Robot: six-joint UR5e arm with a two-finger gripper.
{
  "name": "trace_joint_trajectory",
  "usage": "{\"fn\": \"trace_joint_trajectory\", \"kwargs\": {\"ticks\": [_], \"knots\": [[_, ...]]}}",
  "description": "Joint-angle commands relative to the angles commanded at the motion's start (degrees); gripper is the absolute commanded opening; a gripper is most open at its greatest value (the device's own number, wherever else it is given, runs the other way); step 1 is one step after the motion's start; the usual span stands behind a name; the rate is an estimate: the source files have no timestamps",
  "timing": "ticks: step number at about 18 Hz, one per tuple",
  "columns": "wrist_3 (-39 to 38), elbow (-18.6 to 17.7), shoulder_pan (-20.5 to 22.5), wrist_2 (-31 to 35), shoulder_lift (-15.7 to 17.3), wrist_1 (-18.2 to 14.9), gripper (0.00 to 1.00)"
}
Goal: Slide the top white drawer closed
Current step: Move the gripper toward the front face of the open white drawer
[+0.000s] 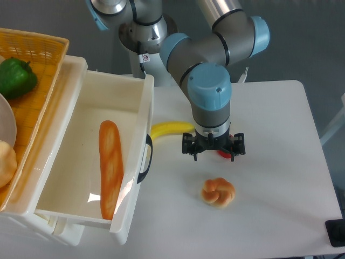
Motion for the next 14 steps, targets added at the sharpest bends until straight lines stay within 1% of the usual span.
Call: {"fn": "trace_joint_trajectory", "kwargs": {"ticks": [4,10,14], "knots": [[-0.35,0.43,-1.49,-0.26,-1.58,0.18,1.0],[-0.7,0.0,-1.58,-7.81,-2.72,-0.35,1.0],[-2.11,-0.26,-1.58,-9.92,-3.43,-0.44,1.0]]}}
